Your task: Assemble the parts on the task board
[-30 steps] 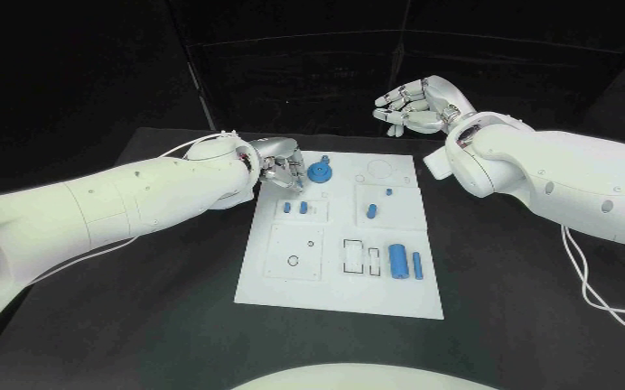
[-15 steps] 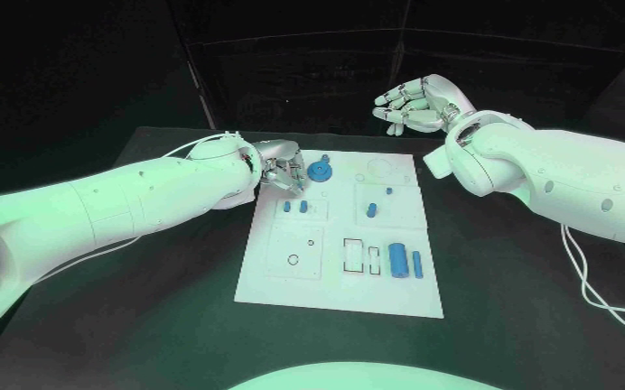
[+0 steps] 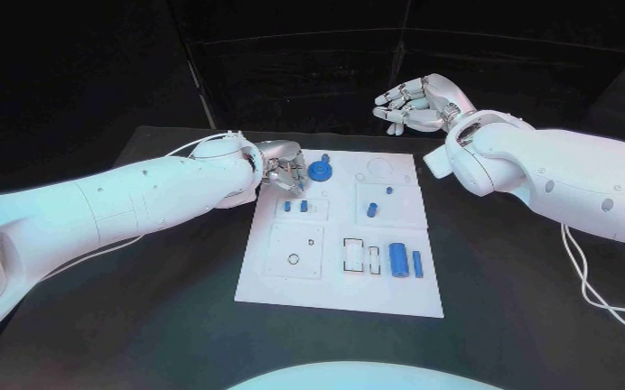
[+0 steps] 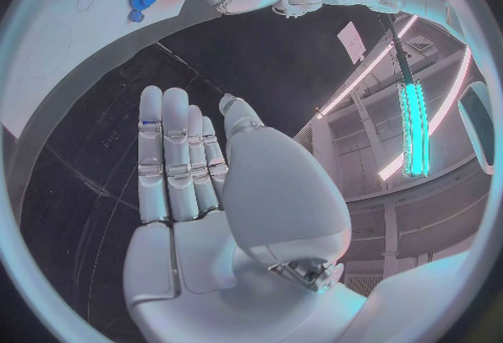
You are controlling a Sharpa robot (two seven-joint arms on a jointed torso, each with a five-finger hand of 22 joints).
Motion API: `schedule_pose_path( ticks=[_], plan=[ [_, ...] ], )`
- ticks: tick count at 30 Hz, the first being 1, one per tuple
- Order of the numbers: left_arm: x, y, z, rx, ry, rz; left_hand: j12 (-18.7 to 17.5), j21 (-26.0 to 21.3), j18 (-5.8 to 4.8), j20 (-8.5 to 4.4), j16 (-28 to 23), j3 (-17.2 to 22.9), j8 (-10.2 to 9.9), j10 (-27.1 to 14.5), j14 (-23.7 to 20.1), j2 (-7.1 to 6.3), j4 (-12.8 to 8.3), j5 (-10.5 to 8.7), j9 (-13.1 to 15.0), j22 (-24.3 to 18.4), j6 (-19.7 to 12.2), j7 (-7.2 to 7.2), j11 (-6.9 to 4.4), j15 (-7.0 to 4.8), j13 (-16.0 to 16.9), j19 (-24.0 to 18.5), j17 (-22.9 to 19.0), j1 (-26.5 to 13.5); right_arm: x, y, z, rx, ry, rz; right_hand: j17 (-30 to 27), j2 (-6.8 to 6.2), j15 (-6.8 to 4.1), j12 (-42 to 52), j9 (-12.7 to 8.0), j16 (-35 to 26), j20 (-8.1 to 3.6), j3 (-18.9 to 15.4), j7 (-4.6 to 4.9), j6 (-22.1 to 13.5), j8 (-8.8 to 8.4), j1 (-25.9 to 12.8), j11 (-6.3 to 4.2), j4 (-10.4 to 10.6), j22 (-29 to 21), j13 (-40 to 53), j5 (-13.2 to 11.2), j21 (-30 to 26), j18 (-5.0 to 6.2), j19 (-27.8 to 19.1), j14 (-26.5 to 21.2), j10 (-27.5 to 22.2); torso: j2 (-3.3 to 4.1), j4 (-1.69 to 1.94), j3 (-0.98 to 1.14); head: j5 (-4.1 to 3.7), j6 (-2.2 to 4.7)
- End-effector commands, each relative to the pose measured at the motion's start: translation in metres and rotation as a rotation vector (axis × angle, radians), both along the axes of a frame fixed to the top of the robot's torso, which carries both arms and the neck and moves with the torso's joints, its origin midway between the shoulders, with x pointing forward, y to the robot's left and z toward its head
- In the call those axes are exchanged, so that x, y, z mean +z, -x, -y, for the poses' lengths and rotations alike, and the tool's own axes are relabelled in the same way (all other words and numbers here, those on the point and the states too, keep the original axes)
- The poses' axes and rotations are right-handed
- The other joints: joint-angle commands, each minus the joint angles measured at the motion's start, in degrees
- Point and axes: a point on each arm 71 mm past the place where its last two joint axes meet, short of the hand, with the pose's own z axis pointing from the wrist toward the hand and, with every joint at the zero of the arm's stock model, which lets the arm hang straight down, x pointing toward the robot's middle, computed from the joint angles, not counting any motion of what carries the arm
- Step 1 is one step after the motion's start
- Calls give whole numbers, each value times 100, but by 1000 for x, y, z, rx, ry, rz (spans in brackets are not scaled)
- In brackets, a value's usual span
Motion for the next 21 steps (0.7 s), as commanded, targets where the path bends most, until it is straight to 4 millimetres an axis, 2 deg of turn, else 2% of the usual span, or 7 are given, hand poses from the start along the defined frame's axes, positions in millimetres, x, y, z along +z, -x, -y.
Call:
schedule_pose_path(
  ticks=[1, 21],
  plan=[
    [-1, 0, 1, -6, -5, -17, -26, 34, -97, 14, 7, 39, -30, -1, 122, 2, 7, 7, -10, 13, -5, -3, 20, -1, -8, 16, -10, -72, 2, 0, -1, 8, -2, 12, 3, 38, -7, 20, -4, 34, 34, -4, -11, -48, 19, 24, -9, 27, -3, -6, 29, -25, 61, 10, -38, -50, -1, -1, 0, -8, -1],
    [-2, -1, 2, 3, -11, -21, -159, 8, -93, 43, -7, 66, -154, -87, 108, -55, 19, 7, -73, 5, -135, 41, 68, 37, -23, -14, -62, -142, 2, 0, -1, 6, -2, 12, 3, 38, -7, 20, -4, 34, 34, -4, -11, -48, 19, 24, -9, 27, -3, -6, 29, -25, 61, 10, -38, -50, 0, 1, 1, -26, -4]
  ],
)
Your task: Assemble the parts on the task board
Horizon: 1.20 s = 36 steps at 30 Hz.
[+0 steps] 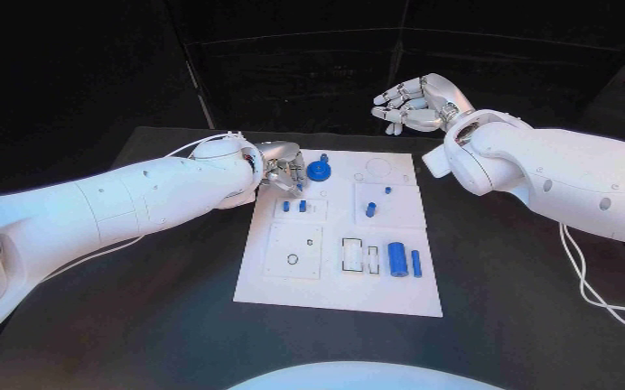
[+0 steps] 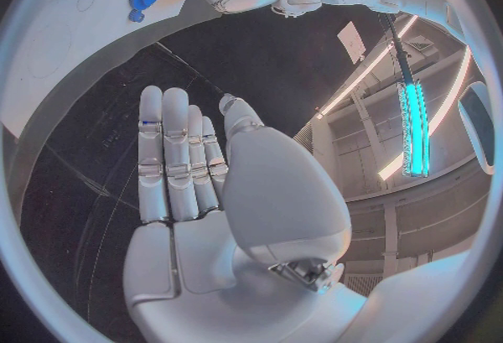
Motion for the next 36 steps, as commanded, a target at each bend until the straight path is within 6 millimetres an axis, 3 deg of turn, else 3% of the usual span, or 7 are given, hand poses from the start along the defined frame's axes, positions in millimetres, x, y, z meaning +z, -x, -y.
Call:
schedule_pose_path(
  ticks=[1, 10, 36],
  plan=[
    [-1, 0, 0, 4, -6, -13, -52, -20, -92, 47, -9, 49, -47, -57, 106, -24, -1, 6, -18, -15, -63, 5, 29, 42, -13, -18, -18, -67, 2, 0, -1, 6, -2, 12, 3, 38, -7, 22, -4, 34, 34, -4, -11, -48, 19, 24, -9, 27, -3, -6, 29, -25, 61, 10, -38, -50, 0, 5, -1, -1, -1],
    [-1, 0, 0, 4, -7, -15, -170, -45, -87, 78, -21, 78, -182, -178, 88, -79, 0, 6, -66, -25, -251, 19, 67, 76, -20, -43, -61, -105, 2, 0, -1, 6, -2, 12, 3, 38, -7, 22, -4, 34, 34, -4, -11, -48, 19, 24, -9, 27, -3, -6, 29, -25, 61, 10, -38, -50, 2, 4, 0, -10, -5],
    [0, 1, -9, 26, 24, -19, -285, -100, -73, 105, -42, 92, -239, -307, 69, -163, -21, 7, -65, -63, -312, 30, 99, 100, -21, -78, -121, -118, 2, 0, 3, -2, -1, 14, 3, 38, -7, 22, -4, 34, 34, -4, -11, -48, 19, 24, -9, 27, -3, -6, 29, -25, 61, 10, -38, -50, 0, 12, 2, -27, -8]
  ],
)
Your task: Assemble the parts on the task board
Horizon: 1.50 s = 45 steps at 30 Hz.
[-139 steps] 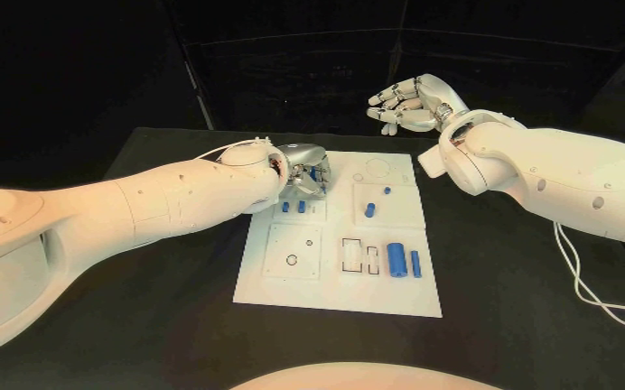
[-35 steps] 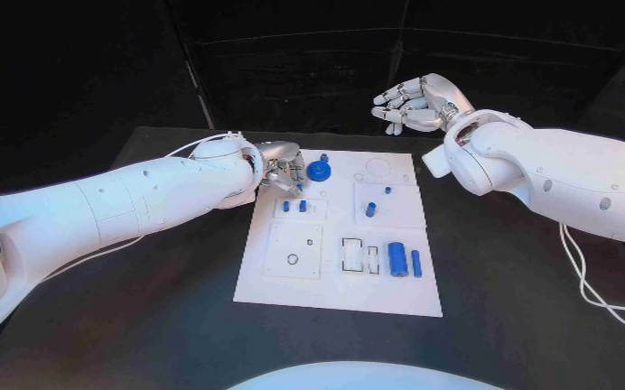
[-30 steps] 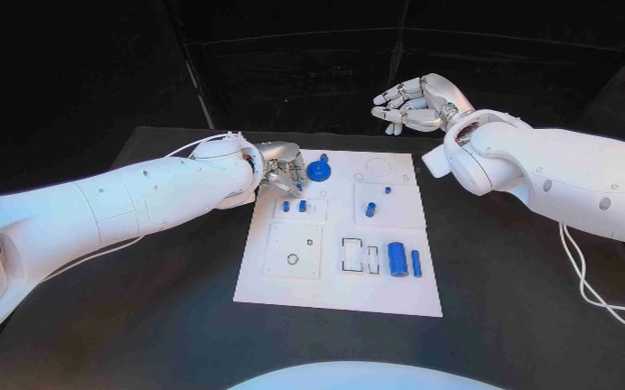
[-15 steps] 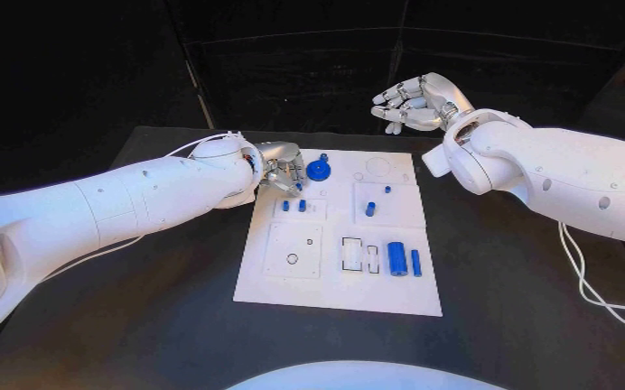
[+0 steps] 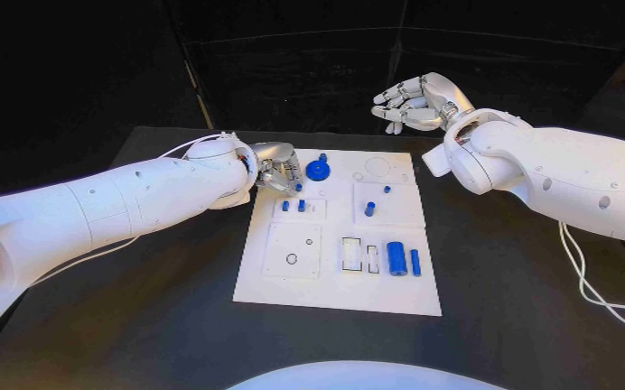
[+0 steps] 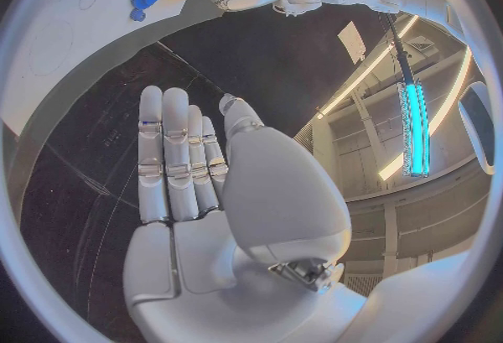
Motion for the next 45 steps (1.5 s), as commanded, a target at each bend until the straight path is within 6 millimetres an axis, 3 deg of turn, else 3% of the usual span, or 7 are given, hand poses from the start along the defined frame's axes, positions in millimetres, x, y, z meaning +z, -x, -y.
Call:
schedule_pose_path(
  ticks=[1, 14, 19, 25, 34, 41, 45],
  plan=[
    [1, 0, 0, 9, 26, -3, -22, -23, -73, 31, -15, 27, -20, -43, 48, -42, -9, 7, -7, -6, -47, -9, 1, 38, -9, -4, -4, 3, 2, 0, 0, 3, -2, 13, 3, 38, -7, 25, -4, 34, 34, -3, -11, -48, 19, 24, -9, 28, -3, -7, 29, -25, 61, 10, -38, -50, 0, 4, 1, 5, 0],
    [6, 0, -14, 48, 73, 29, -32, -39, -68, 38, 1, 61, -28, -40, 55, -14, -7, 8, -3, -18, -52, 5, 7, 43, -2, -11, 17, 22, 1, -1, 4, 1, 18, 1, 1, 34, -11, 42, -5, 38, 31, 18, -12, -59, 40, 68, -13, 18, 0, -29, 32, -25, 63, 12, -42, -61, -2, 2, -4, -6, 15],
    [17, -3, -31, 122, 225, 55, 28, -98, -50, 43, 0, 91, 23, 110, 57, 41, 41, 8, 20, -71, 56, 24, -4, 40, 26, -30, -3, -10, -4, 1, 9, 40, 134, -26, 88, 40, -72, -181, 5, 240, -43, 212, -27, 6, 122, 425, -36, -198, 94, -243, -122, 145, 79, 188, 208, -178, -7, 7, -1, -43, 37],
    [31, 1, -56, 242, 563, 16, 106, -474, 35, 39, -182, 122, 115, 282, -46, 92, 71, 9, 46, -415, 233, 47, -21, 29, 53, -211, -336, -9, -14, 10, 17, 106, 395, -44, 2313, -47, -231, -1214, -18, 2405, -242, 582, -153, 390, 220, 553, -169, -342, 524, -1179, -284, 906, 78, 709, 1403, 391, 3, -4, -10, -258, 117],
    [38, 18, -60, 327, 1104, -224, 115, -1038, 138, 50, -505, 94, 119, 292, -282, 99, 119, 10, 26, -893, 246, 51, -13, 38, 49, -532, -860, -64, -31, 34, 24, 97, 728, 93, 3125, -239, -252, -2284, -63, 3134, -265, 1135, -202, 727, -12, 491, -185, -414, 887, -1909, -676, 1460, 72, 743, 1584, 1008, -4, -7, -15, -441, 185],
    [42, 28, -51, 301, 1262, -286, 136, -1386, 199, 63, -661, -49, 114, 316, -430, 51, 202, 10, 17, -1176, 229, 33, -22, 45, 55, -742, -1122, -189, -45, 43, 19, 95, 826, 140, 3286, -511, -166, -2706, -75, 3285, -186, 1167, -172, 528, -300, 194, -78, -276, 1003, -2131, -933, 1577, 56, 704, 1598, 797, -6, -8, -13, -514, 226],
    [44, 30, -48, 292, 1289, -295, 154, -1528, 226, 62, -719, -101, 114, 339, -488, 59, 226, 11, 15, -1292, 225, 18, -36, 38, 61, -820, -1226, -201, -53, 45, 16, 102, 855, 140, 3341, -551, -155, -2771, -65, 3337, -169, 1174, -169, 519, -350, 180, -61, -276, 1052, -2178, -983, 1619, 55, 710, 1603, 734, 1, -13, -7, -522, 234]
  ],
)
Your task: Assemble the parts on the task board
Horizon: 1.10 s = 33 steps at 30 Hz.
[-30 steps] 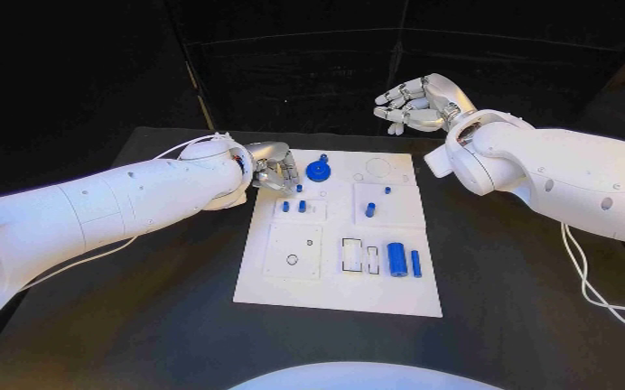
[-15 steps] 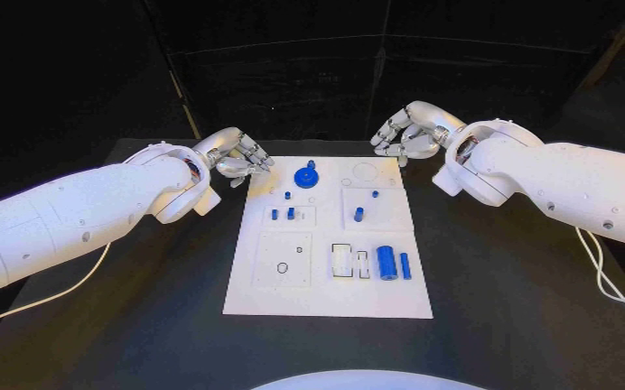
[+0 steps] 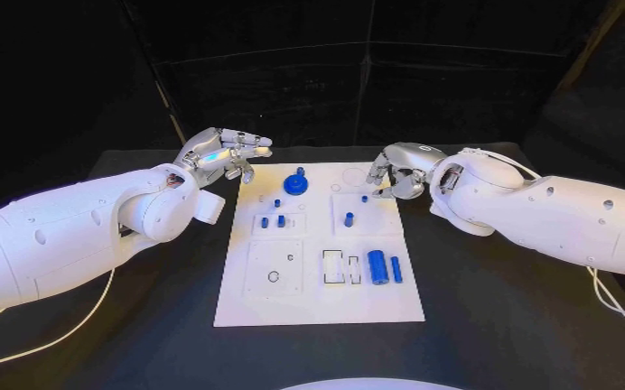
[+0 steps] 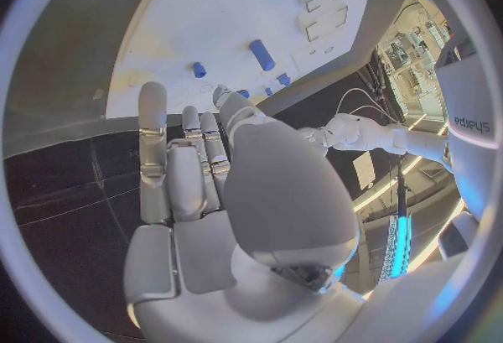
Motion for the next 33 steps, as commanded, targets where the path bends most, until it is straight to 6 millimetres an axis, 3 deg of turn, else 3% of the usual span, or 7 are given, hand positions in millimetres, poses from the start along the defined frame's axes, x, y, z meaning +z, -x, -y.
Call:
schedule_pose_path(
  ticks=[1, 7, 15, 21, 33],
  plan=[
    [5, 2, 3, 0, 143, 1, 41, -37, 52, 4, -33, -51, 20, 46, -40, -3, -3, 11, -6, -28, 14, -25, -7, -2, 9, -50, -22, -46, -5, 0, -3, 0, 103, 55, 41, -38, 48, -43, 10, 49, 40, 31, 6, -43, -57, 11, -6, 16, 44, -29, -32, 45, 53, 22, 259, -63, 7, -6, 8, -8, 6],
    [6, 7, 10, -18, 161, -2, 47, -80, 59, 3, -38, -73, 11, 45, -52, -4, 2, 11, -10, -63, -4, -23, -5, -3, 11, -71, -33, -45, -18, -1, -7, 12, 132, 33, 128, -23, 67, -93, 12, 137, 56, 151, 51, -58, -141, 110, 20, -51, 207, -99, -7, 177, 34, 71, 271, -56, 12, 12, 7, -47, 1],
    [5, 11, 15, -30, 166, -8, 48, -106, 59, 4, -39, -105, -3, 25, -63, -7, 8, 11, -16, -79, -36, -4, 5, 1, 11, -82, -43, -43, -24, -2, -16, 30, 128, 38, 160, 6, 77, -127, 17, 180, 68, 297, 72, -26, -200, 171, 33, -98, 283, -167, -13, 257, 30, 71, 270, -11, 8, -6, 17, -7, -18],
    [4, 12, 17, -34, 167, -12, 49, -118, 60, 5, -37, -115, -9, 16, -65, -5, 9, 12, -17, -89, -48, 4, 10, 5, 10, -86, -44, -40, -26, -3, -17, 29, 130, 43, 192, 28, 85, -155, 21, 218, 75, 438, 89, 16, -239, 201, 42, -131, 341, -222, -74, 318, 26, 61, 269, 26, 13, 9, 9, -26, -16],
    [4, 12, 19, -41, 166, -18, 51, -141, 60, 9, -30, -132, -17, -2, -67, 1, 10, 12, -19, -105, -69, 24, 23, 12, 10, -92, -40, -28, -32, -7, -23, 42, 139, 7, 272, 86, 94, -216, 22, 313, 87, 836, 107, 144, -339, 126, 47, -153, 537, -342, -192, 502, 7, 62, 275, 129, 5, 6, 10, -16, -35]
  ],
)
